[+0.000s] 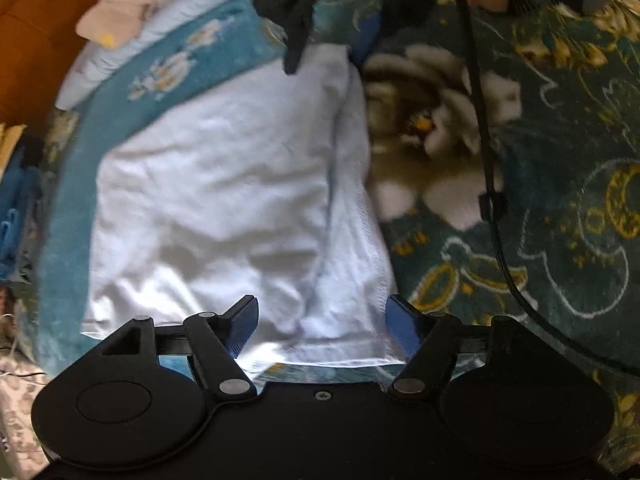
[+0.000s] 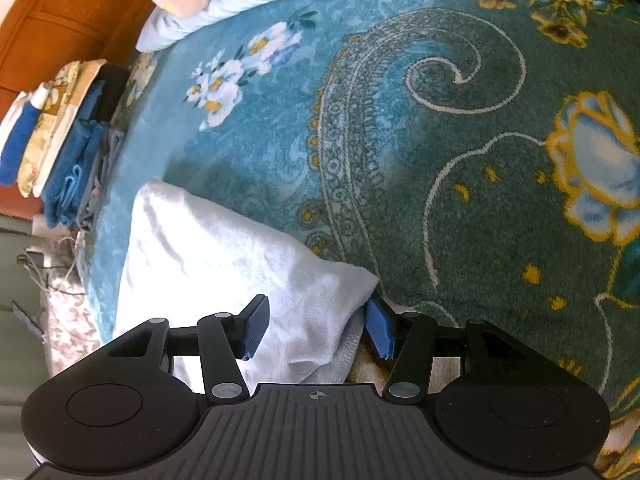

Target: Fold clothes

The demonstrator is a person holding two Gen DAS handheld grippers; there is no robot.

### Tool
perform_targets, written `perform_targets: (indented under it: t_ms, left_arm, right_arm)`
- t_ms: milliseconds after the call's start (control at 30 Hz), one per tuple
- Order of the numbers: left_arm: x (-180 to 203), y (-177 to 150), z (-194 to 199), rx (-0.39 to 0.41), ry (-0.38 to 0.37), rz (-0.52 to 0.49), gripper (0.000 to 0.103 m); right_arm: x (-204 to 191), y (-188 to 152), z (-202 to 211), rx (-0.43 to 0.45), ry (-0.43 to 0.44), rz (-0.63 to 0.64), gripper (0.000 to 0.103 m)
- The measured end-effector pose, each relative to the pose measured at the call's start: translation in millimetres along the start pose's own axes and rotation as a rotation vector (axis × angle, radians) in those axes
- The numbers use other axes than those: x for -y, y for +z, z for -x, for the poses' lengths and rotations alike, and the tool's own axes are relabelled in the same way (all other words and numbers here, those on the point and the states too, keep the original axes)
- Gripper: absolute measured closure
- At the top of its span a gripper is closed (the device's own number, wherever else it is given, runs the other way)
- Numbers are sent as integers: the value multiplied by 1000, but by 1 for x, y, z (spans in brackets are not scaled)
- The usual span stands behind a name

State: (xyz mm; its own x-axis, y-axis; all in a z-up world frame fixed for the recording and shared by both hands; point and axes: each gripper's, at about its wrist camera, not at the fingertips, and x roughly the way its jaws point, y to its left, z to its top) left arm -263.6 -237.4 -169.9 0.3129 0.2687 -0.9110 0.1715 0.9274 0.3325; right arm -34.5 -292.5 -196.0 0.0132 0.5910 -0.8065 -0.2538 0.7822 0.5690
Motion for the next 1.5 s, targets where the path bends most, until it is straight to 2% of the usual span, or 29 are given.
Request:
perform_targets:
  t_ms: [200, 267, 400, 467, 600, 667, 700, 733, 867, 1000, 1100, 1333, 1500]
  left_arm:
    - [6, -4, -4, -10, -64, -27, 29]
    - [5, -2, -8, -12, -77, -19, 29]
    - [-1, -2, -11, -23, -125, 29, 33]
    - [-6, -3, -13, -26, -155, 66, 37]
    - [-16, -4, -14, -13, -190, 113, 56]
    - [-29, -5, -20, -5, -202, 151, 71]
    - [-35, -5, -22, -3, -202, 168, 85]
    - [-42, -6, -24, 1, -203, 181, 94]
    - [-61, -14, -20, 32, -289, 269, 97]
    - [-98, -25, -14, 59, -442, 472, 102]
    - [-134, -36, -13, 83, -560, 622, 102]
    - [-213, -54, -19, 141, -635, 763, 102]
    - [-269, -67, -24, 189, -624, 819, 102]
  right_arm:
    - [5, 1, 0, 5, 21, -18, 53]
    - [7, 1, 0, 10, 31, -40, 56]
    - [11, 3, -2, 7, 39, -58, 78]
    - [11, 3, -3, 7, 35, -58, 84]
    - [10, 3, -5, 9, 23, -60, 87]
    - [8, 3, -5, 9, 16, -62, 87]
    - [7, 3, -6, 10, 12, -63, 87]
    - [7, 4, -6, 11, 6, -65, 87]
    - [1, 3, -6, 25, -19, -69, 87]
    - [-11, 4, -1, 52, -29, -59, 89]
    - [-28, 8, 4, 62, -38, -39, 93]
    - [-98, 30, 1, 84, -63, 41, 94]
    - [-160, 53, -23, 90, -51, 94, 94]
